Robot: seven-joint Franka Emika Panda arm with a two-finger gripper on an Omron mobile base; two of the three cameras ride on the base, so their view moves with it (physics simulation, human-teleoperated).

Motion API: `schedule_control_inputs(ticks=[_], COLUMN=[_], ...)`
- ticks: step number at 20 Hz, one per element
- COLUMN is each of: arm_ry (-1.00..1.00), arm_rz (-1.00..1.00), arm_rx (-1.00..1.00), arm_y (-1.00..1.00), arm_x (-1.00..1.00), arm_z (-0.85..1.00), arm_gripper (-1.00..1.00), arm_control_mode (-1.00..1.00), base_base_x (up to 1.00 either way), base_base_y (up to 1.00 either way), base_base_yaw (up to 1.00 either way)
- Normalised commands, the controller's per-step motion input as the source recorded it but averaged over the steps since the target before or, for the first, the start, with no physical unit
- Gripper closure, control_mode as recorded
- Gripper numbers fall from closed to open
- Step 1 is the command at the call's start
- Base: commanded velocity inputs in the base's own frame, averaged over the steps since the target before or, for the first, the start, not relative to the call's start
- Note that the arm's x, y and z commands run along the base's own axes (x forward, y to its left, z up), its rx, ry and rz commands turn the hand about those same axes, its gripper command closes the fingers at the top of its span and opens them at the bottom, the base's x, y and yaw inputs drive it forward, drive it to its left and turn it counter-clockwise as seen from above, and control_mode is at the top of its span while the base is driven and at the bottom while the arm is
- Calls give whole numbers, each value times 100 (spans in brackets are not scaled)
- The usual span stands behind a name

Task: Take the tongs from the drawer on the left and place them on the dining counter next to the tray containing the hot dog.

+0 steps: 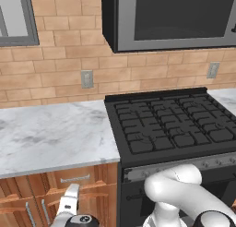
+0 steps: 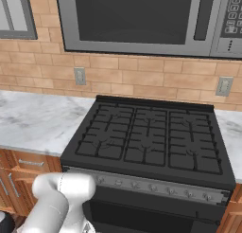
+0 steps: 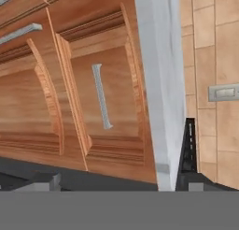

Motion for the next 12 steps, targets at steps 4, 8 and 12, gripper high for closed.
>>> schedule_control_inputs(ticks=[4,8,12], arm_ry=[-5,-6,-10], arm_rz=[1,0,1], arm_rx=[-1,0,0], arm_y=[10,0,0], arm_x=[64,72,49], arm_z=[-13,-24,-34], arm_gripper=[-100,-100,-100], arm_control_mode=[-100,-100,-100], base_base_x=[0,0,0], base_base_y=[0,0,0], base_base_yaw=[0,0,0])
